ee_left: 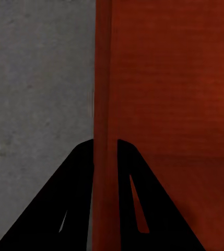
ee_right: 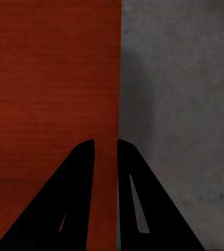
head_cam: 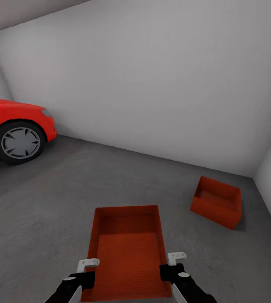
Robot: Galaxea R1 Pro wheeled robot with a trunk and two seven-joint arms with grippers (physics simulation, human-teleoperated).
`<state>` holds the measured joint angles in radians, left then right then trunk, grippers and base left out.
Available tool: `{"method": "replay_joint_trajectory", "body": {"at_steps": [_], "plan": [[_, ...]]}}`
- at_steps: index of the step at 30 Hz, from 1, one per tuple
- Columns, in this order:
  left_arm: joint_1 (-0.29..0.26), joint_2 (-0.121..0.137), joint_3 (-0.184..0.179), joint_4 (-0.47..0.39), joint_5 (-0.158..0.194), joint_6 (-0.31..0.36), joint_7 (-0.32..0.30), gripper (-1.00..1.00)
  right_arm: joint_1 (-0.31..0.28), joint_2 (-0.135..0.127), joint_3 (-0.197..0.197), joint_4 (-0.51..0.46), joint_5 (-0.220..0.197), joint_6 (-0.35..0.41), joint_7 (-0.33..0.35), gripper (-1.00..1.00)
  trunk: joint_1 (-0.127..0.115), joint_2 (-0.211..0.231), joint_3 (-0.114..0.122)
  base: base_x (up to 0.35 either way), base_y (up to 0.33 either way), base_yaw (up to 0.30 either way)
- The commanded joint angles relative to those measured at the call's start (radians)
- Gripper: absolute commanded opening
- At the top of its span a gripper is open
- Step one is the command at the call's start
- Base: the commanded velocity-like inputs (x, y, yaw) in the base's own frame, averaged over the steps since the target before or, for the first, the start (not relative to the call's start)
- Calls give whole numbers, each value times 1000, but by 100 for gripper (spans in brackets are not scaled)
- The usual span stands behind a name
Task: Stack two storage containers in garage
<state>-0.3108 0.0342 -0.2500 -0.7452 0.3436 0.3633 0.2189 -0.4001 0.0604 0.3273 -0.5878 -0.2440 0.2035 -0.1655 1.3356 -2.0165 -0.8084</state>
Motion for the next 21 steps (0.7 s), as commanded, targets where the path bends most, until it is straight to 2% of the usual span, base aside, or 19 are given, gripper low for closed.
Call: {"method": "replay_joint_trajectory", "body": {"at_steps": [1,11,21], "plan": [[-1,1,-8,-39,23,0,10,-100,0,-1,9,0,-20,4,-5,-100,0,0,-1,47,-30,-279],[-1,1,-8,-39,23,0,9,-100,0,-1,9,0,-20,4,-5,-100,0,0,2,167,-127,-254],[-1,1,-8,-38,23,0,9,-100,0,-1,9,0,-20,4,-5,-100,0,0,2,259,-185,-31]]}}
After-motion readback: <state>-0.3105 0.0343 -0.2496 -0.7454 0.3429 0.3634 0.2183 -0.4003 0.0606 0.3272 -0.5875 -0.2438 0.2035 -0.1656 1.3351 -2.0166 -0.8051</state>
